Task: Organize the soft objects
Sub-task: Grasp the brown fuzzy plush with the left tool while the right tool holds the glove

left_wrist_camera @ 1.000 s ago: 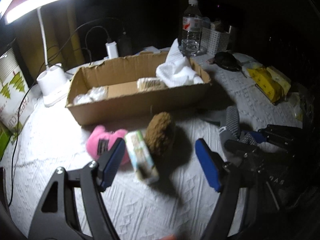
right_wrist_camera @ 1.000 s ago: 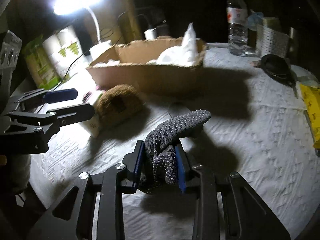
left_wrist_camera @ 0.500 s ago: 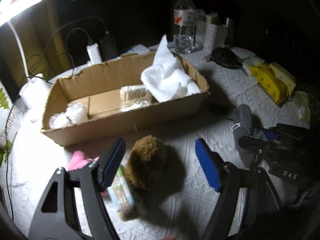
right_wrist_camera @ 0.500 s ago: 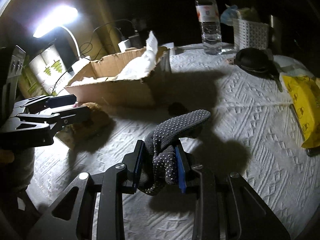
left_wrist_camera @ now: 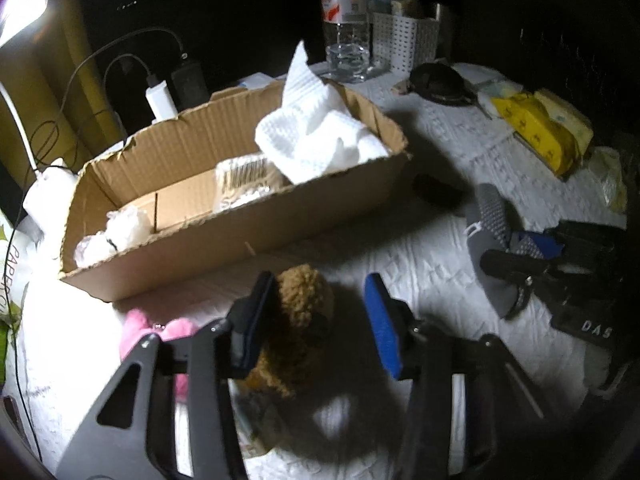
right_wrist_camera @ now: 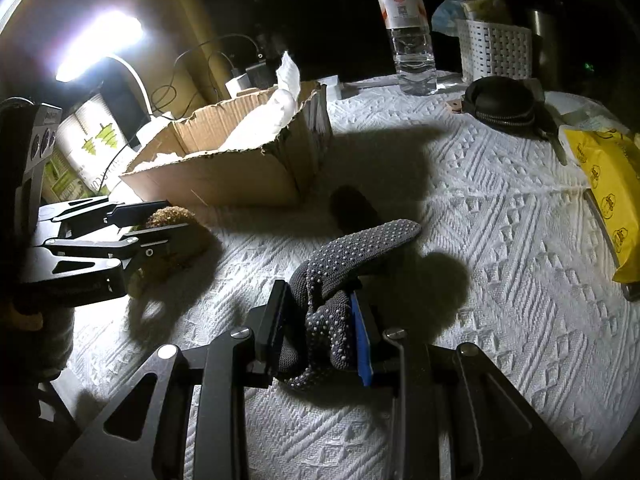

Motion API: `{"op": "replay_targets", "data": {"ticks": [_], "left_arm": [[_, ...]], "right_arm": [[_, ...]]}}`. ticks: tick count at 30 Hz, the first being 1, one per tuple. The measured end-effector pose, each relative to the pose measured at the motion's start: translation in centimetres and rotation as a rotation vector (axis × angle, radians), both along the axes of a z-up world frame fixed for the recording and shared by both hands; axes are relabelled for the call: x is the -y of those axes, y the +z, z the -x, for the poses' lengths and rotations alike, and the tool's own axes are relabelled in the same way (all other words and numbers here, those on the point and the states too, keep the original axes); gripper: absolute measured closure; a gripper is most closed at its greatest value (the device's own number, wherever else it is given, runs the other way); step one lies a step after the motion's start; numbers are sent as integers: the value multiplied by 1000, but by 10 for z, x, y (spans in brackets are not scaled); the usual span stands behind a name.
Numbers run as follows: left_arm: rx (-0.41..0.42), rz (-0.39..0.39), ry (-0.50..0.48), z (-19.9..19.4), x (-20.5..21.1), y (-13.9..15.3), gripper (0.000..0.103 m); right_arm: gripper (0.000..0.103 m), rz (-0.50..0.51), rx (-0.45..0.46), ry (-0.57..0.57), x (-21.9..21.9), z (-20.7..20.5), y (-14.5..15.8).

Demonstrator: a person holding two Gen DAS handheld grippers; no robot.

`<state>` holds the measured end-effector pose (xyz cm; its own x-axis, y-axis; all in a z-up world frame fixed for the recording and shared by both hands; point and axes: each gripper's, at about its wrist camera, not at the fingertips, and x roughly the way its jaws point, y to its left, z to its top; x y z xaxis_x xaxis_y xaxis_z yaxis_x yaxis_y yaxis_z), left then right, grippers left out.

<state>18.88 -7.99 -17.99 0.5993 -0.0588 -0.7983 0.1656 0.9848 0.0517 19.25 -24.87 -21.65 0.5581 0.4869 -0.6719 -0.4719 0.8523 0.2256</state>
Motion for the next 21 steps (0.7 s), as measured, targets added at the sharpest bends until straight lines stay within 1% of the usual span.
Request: {"op": "replay_targets", "data": {"ticks": [3, 4, 5, 7, 8, 9, 10, 15, 21], "left_arm": [[-2, -30, -9, 3, 2, -2, 56], [2, -31, -16, 4, 3, -1, 57], [7, -35, -23, 6, 3, -1, 60], [18, -44, -30, 8, 3, 0, 71], [21, -39, -35, 10, 3, 1, 73], [25, -37, -33, 11, 2, 1, 81], [33, -30, -25, 12, 0, 3, 83], [37, -4, -14, 16, -6, 7, 85], [69, 40, -8, 24, -16, 21, 86]], "right_arm": [[72, 8, 6, -7, -1, 3, 1], [72, 9, 7, -9, -1, 4, 1], [72, 9, 7, -11, -1, 6, 2], [72, 11, 7, -13, -2, 8, 2], [72, 13, 9, -13, -2, 11, 3], [72, 15, 10, -13, -2, 12, 3], [72, 15, 11, -13, -2, 13, 4], [72, 26, 33, -13, -4, 20, 13], [72, 38, 75, -2, -12, 30, 29]]}}
